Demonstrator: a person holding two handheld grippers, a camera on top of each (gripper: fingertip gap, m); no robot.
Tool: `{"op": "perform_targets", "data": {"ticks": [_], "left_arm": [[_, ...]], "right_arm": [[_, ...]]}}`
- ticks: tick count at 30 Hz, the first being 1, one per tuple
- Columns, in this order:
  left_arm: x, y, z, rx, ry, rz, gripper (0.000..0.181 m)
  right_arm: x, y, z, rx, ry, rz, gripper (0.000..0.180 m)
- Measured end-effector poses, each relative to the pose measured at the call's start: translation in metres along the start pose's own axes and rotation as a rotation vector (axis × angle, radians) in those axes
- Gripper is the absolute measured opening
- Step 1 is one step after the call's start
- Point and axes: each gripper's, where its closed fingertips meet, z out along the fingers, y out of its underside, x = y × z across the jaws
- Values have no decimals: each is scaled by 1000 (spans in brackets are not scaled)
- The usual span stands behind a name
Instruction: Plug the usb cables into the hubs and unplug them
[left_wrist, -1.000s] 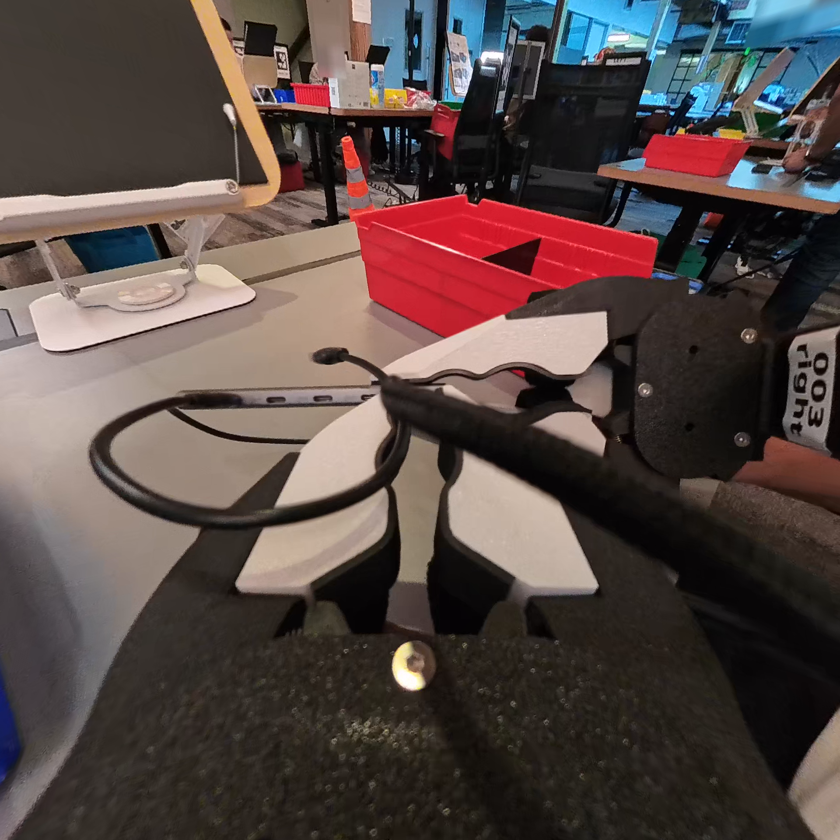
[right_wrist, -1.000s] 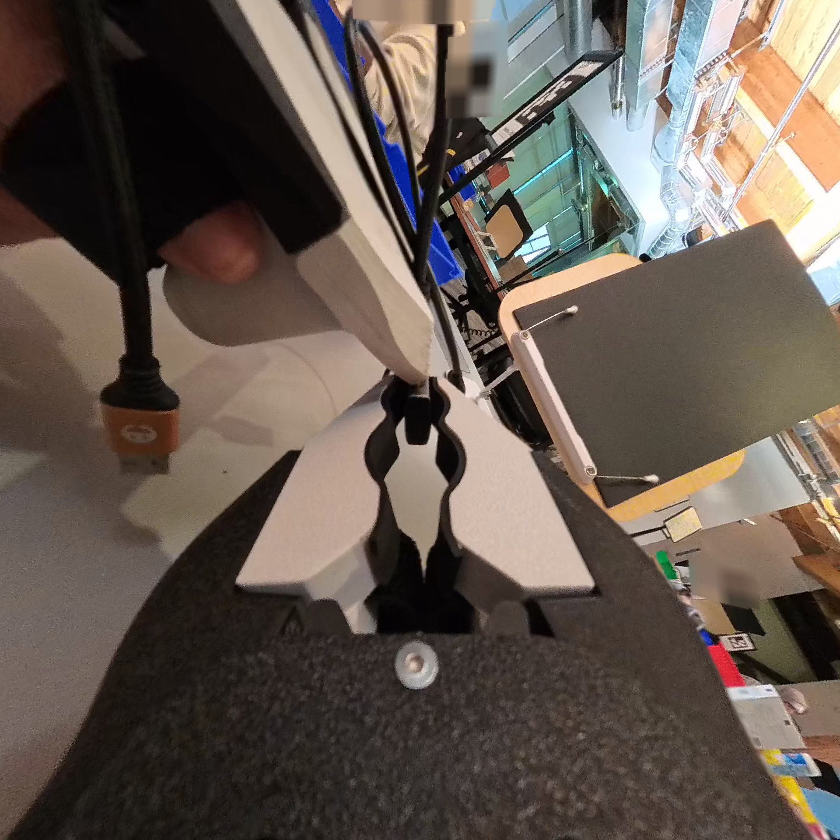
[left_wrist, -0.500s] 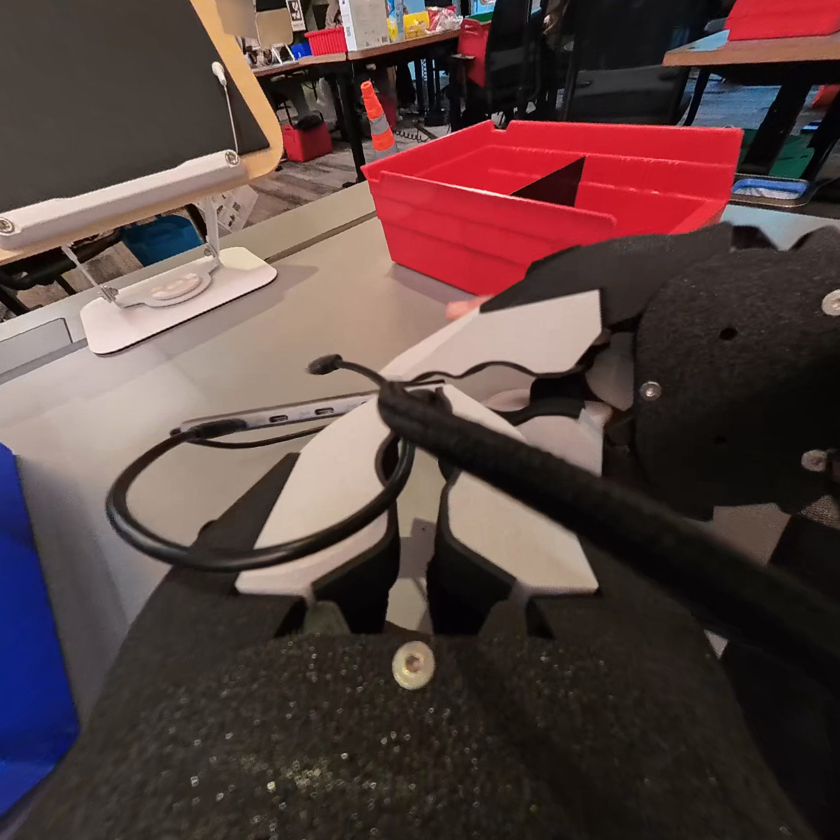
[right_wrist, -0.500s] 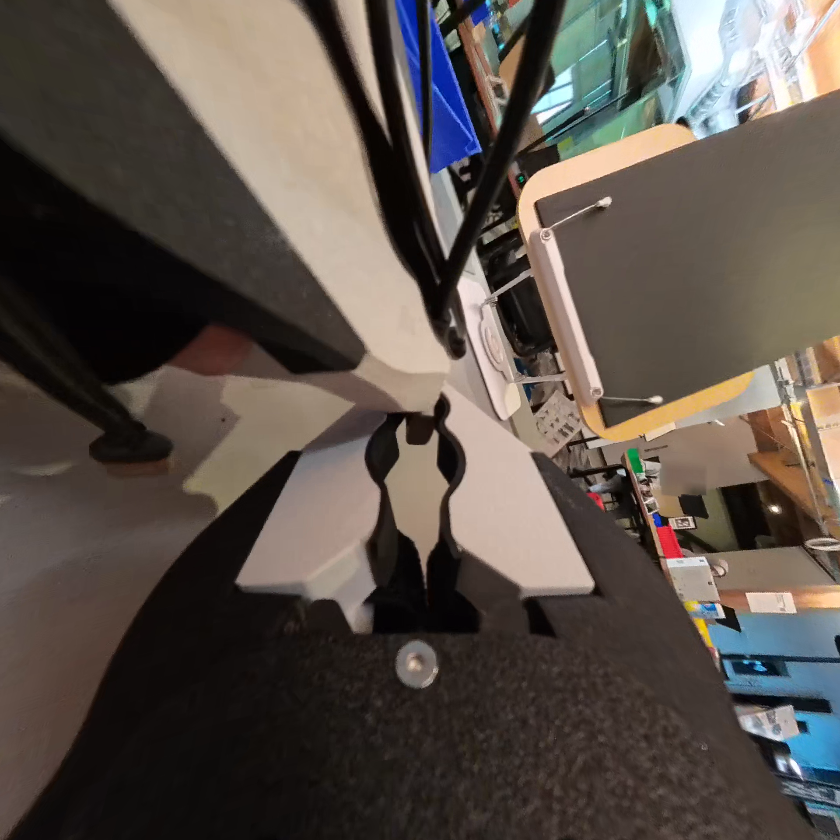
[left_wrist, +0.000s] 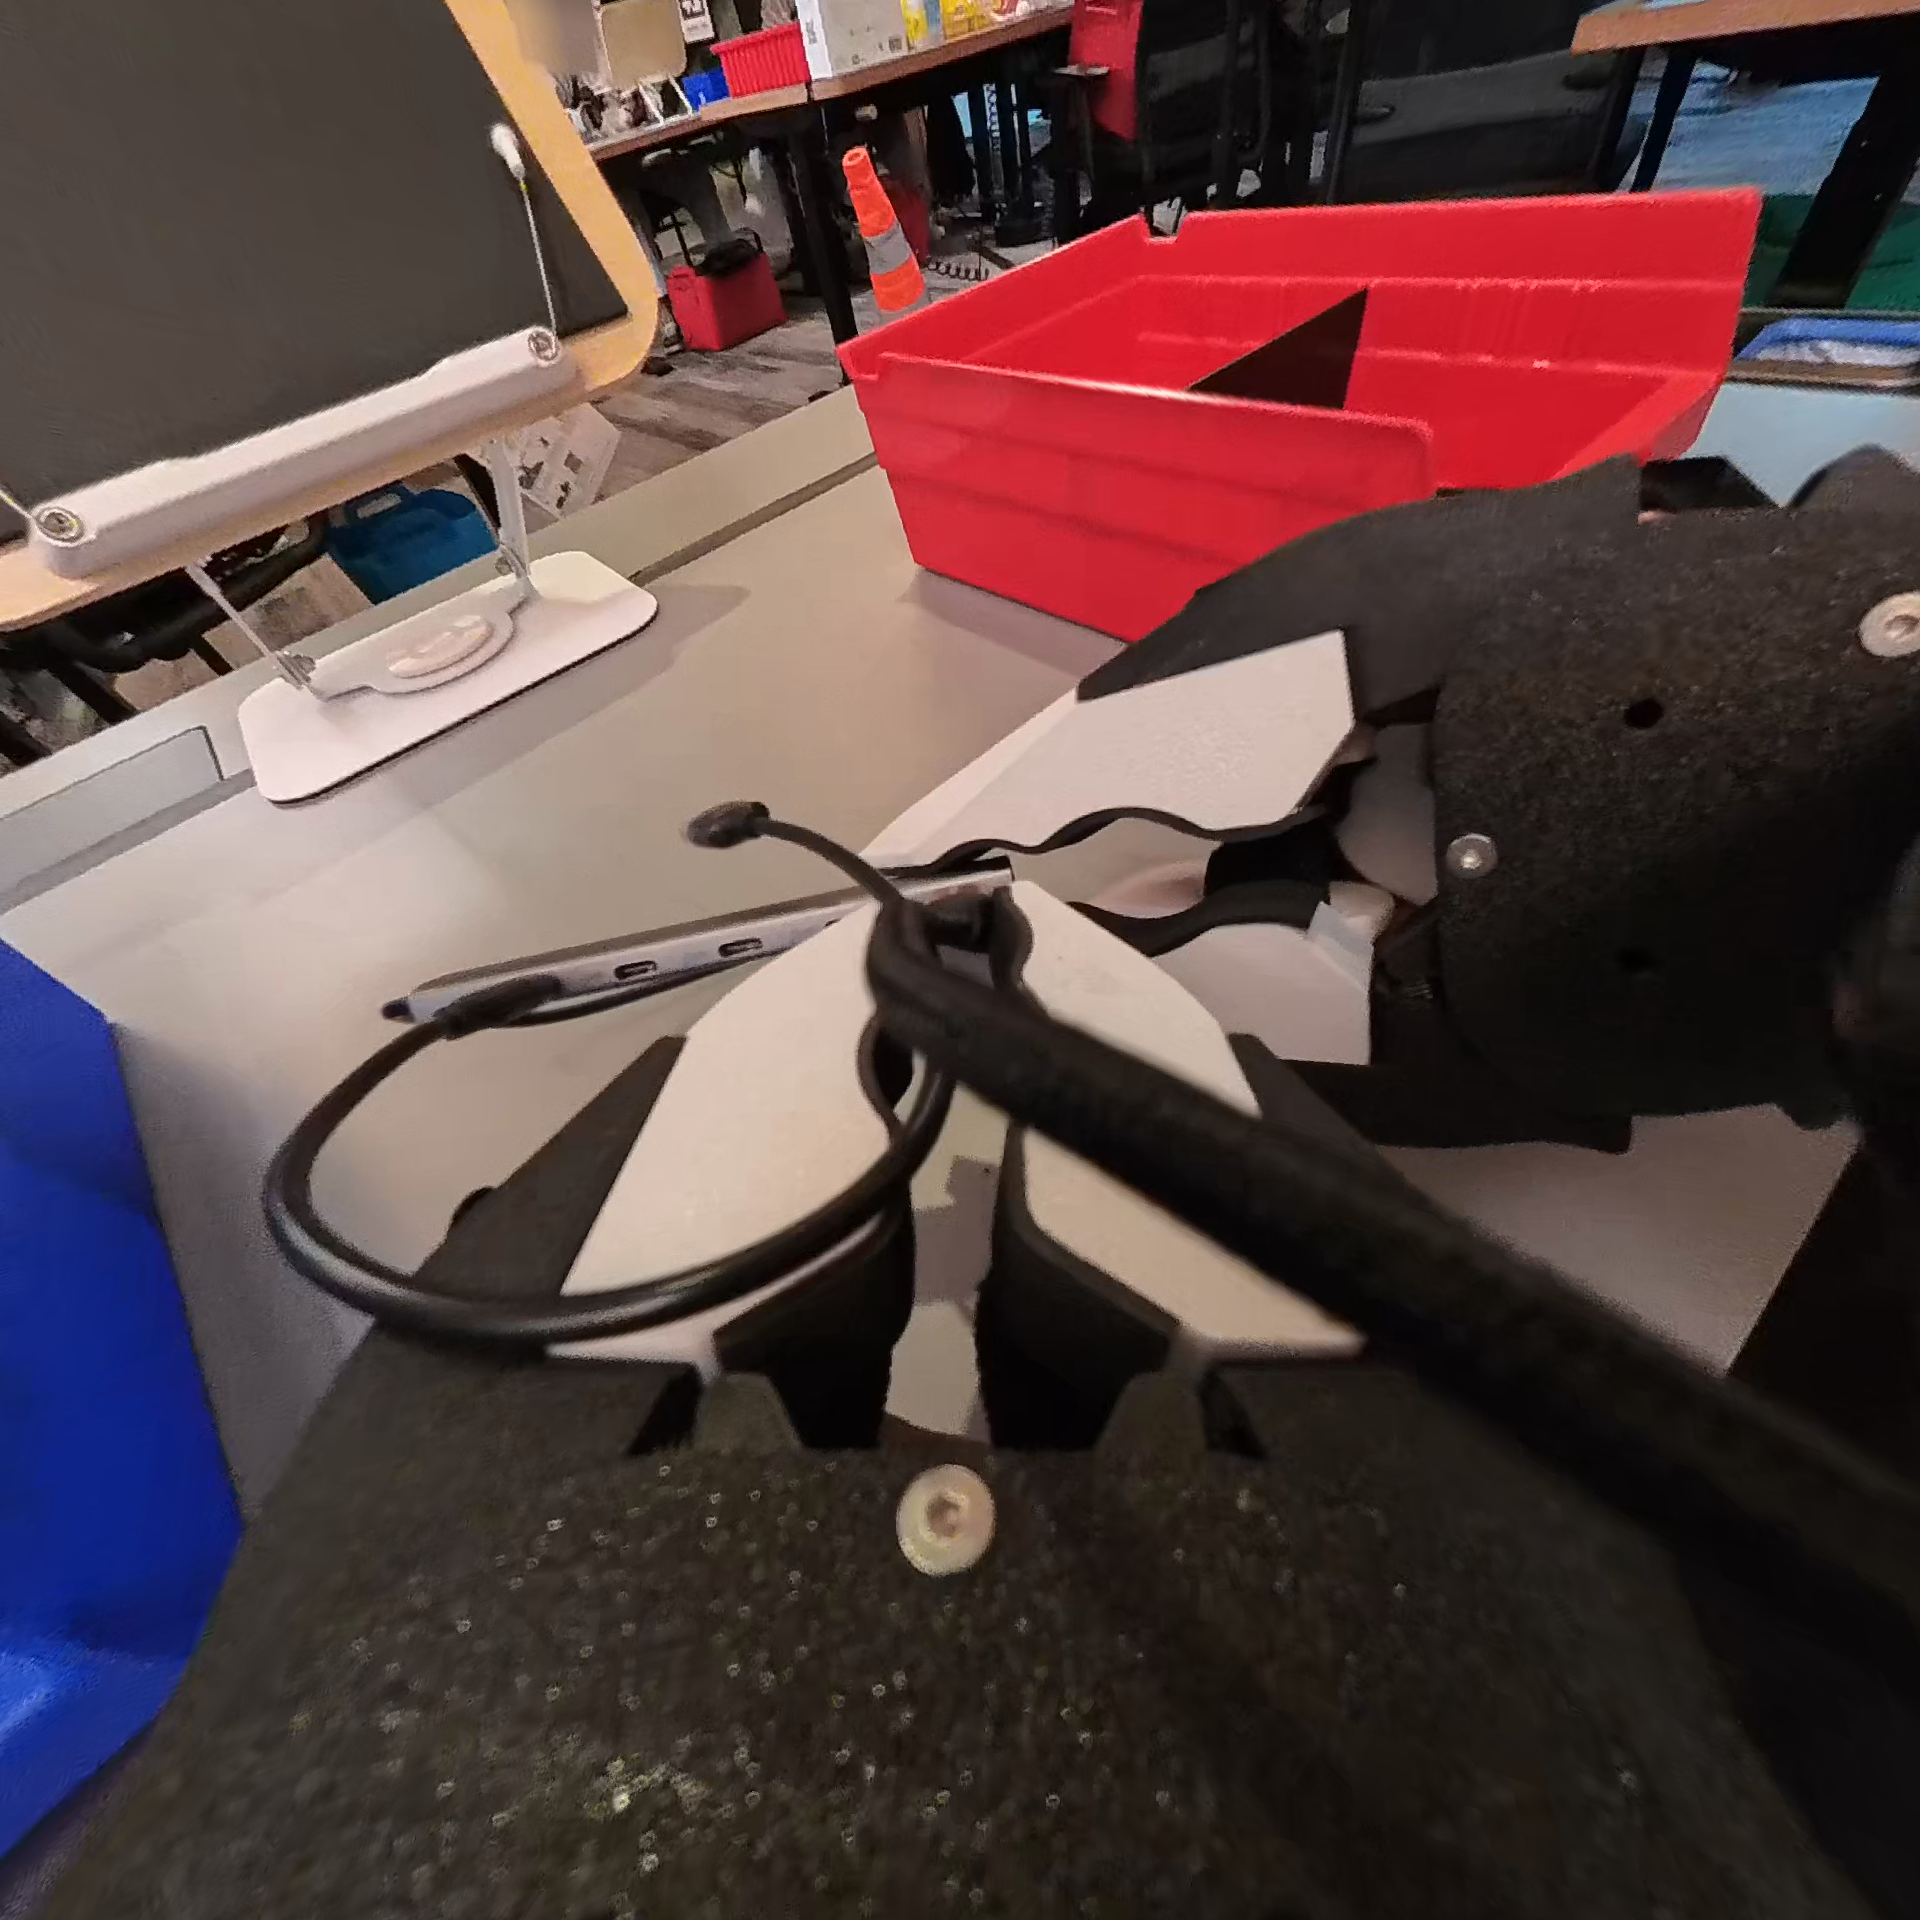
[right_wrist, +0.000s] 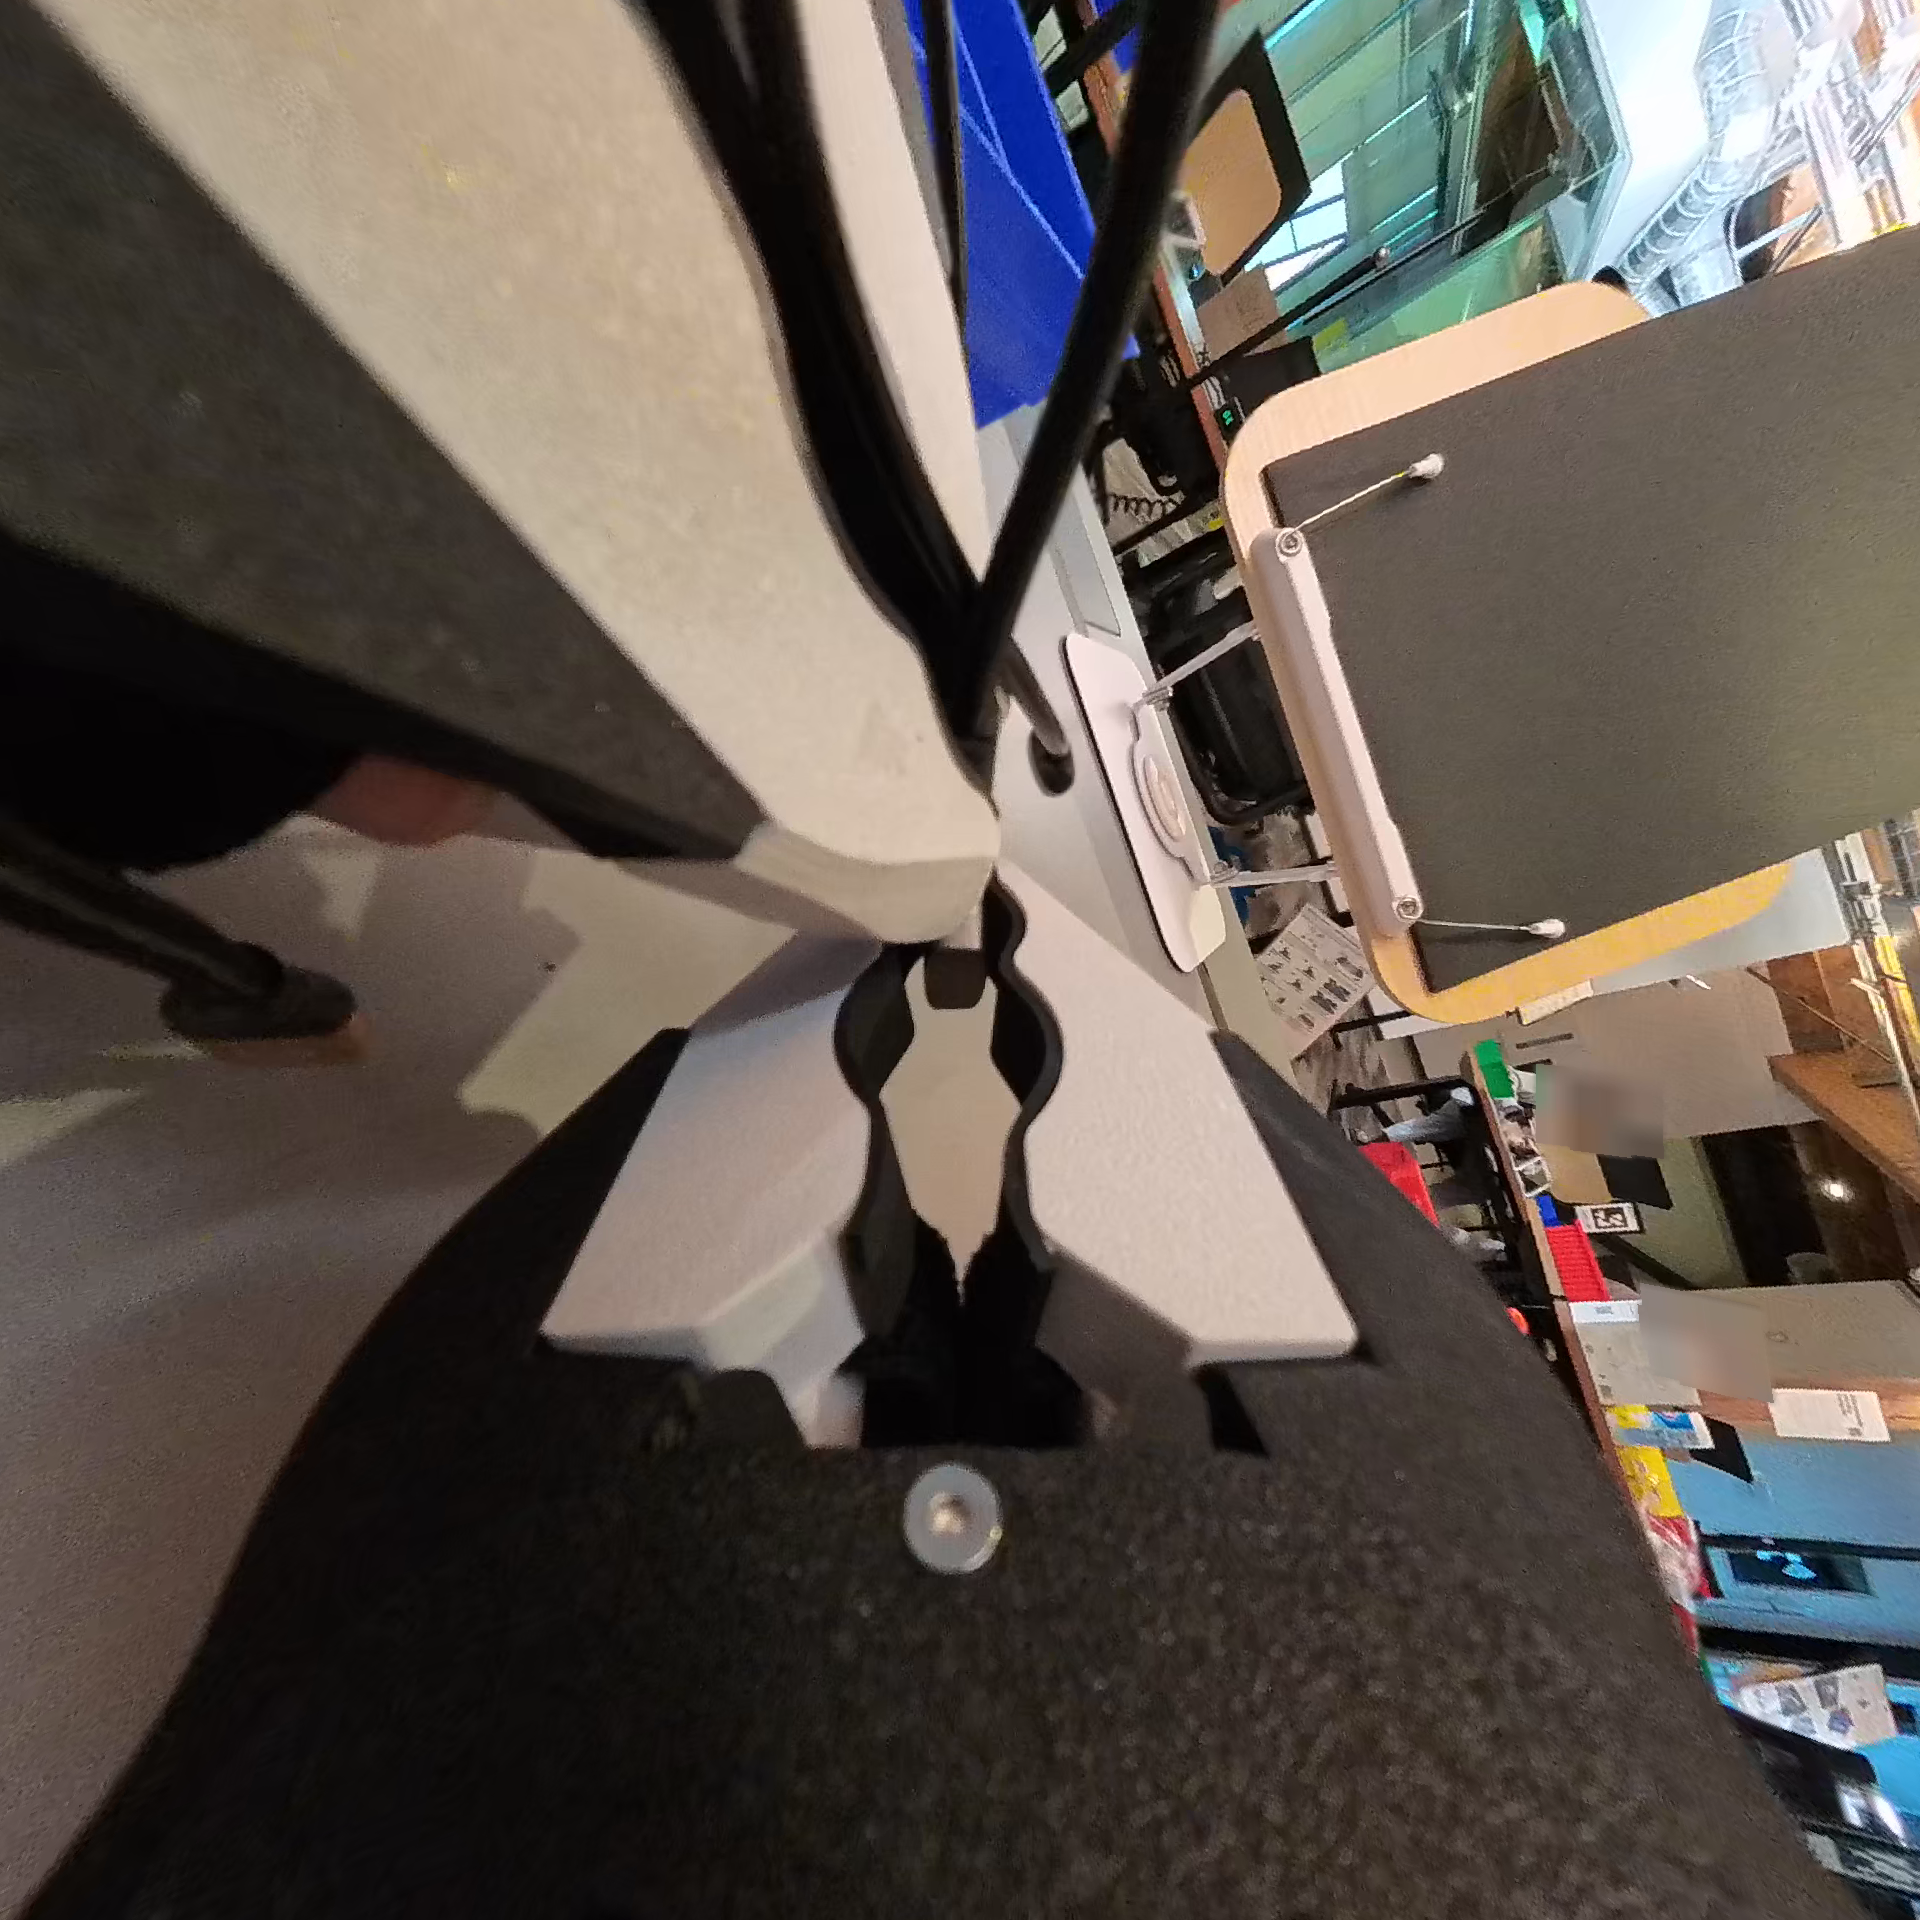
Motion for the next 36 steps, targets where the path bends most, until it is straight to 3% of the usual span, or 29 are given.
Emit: {"op": "perform_targets", "data": {"ticks": [36], "left_arm": [[-9, 5, -13, -32, -9, -36, 11]], "right_arm": [[-6, -12, 4, 65, -57, 55, 9]]}}
